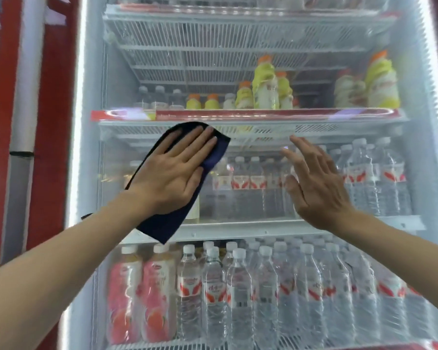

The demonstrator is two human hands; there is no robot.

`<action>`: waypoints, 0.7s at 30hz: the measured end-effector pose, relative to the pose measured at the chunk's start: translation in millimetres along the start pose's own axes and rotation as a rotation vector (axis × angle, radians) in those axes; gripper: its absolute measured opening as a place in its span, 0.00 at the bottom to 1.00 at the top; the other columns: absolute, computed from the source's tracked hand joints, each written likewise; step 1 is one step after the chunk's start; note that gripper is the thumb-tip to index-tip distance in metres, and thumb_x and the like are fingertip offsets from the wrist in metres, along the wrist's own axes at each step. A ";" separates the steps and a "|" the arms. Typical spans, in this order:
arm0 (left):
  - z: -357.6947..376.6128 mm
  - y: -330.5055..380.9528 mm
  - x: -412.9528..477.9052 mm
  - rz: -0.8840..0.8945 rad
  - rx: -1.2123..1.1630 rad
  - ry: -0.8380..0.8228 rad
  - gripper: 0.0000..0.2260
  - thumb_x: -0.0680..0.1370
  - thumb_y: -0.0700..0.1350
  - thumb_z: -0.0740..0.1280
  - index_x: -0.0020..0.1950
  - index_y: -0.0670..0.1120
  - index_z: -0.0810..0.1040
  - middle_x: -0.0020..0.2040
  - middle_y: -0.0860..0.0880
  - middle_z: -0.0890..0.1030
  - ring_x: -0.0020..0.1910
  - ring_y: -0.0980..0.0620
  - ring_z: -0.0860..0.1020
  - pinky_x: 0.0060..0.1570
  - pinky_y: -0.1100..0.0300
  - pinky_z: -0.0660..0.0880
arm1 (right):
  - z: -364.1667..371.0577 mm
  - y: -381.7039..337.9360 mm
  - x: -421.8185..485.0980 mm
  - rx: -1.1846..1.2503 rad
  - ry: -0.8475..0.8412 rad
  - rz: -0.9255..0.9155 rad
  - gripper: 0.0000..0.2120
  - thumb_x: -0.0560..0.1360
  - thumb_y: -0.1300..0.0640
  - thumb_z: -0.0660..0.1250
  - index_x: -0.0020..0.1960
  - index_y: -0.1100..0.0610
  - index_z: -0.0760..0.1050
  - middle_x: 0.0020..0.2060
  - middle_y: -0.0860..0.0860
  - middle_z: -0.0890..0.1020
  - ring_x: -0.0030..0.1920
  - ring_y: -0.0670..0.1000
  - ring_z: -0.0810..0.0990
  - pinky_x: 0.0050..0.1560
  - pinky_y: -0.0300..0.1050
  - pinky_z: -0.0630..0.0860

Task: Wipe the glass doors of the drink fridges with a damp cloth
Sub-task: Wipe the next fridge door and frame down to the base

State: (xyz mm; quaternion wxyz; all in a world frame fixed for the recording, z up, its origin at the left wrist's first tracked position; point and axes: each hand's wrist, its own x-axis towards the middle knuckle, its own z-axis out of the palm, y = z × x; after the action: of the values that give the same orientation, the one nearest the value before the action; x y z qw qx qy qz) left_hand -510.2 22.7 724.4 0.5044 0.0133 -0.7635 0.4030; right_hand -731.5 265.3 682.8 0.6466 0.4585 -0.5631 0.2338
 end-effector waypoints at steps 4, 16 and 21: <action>9.9 43.9 4.9 -0.243 -0.023 0.090 0.28 0.84 0.51 0.48 0.83 0.43 0.53 0.83 0.45 0.53 0.83 0.48 0.51 0.80 0.43 0.52 | 5.2 4.2 -9.7 0.047 0.033 0.011 0.24 0.81 0.56 0.57 0.76 0.58 0.67 0.79 0.59 0.64 0.80 0.58 0.61 0.82 0.53 0.51; 4.9 52.4 43.3 0.010 0.014 -0.002 0.27 0.85 0.53 0.47 0.83 0.45 0.53 0.83 0.47 0.53 0.83 0.49 0.51 0.80 0.44 0.52 | -18.4 56.2 -27.5 0.032 0.034 0.030 0.25 0.77 0.59 0.63 0.74 0.61 0.70 0.78 0.61 0.65 0.78 0.61 0.65 0.77 0.61 0.62; 17.3 104.9 40.1 -0.301 -0.017 0.101 0.28 0.84 0.53 0.48 0.83 0.42 0.54 0.83 0.44 0.53 0.83 0.48 0.51 0.80 0.42 0.51 | -8.1 62.4 -36.8 0.050 0.046 0.059 0.24 0.81 0.57 0.61 0.76 0.59 0.68 0.78 0.58 0.66 0.79 0.59 0.63 0.78 0.61 0.60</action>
State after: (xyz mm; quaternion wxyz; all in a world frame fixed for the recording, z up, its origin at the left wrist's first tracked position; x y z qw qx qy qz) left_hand -587.7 98.2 689.6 0.5971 0.1030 -0.7299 0.3164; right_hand -787.8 309.4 669.2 0.6405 0.4524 -0.5551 0.2773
